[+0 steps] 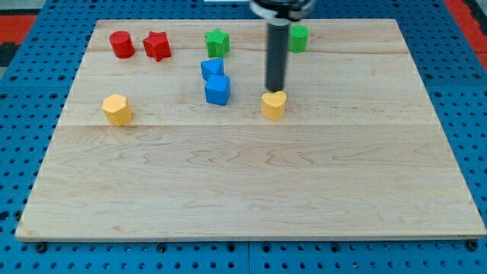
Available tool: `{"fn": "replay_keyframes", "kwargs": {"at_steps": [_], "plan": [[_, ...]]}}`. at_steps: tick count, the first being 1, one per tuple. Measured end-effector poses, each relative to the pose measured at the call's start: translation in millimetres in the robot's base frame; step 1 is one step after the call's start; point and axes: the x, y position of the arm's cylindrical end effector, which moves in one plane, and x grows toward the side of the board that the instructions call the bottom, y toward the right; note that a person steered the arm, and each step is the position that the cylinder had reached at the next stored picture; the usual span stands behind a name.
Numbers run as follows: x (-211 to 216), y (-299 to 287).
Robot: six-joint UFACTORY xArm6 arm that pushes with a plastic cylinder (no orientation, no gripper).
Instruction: Push the yellow heart closer to the blue cube
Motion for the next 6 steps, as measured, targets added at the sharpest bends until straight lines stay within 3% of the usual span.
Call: {"fn": "replay_keyframes", "kwargs": {"at_steps": [1,3,5,6], "plan": [[20.5,26.4],[55.9,-26.5],[14.1,6.0],[31.8,-34.7]]}}
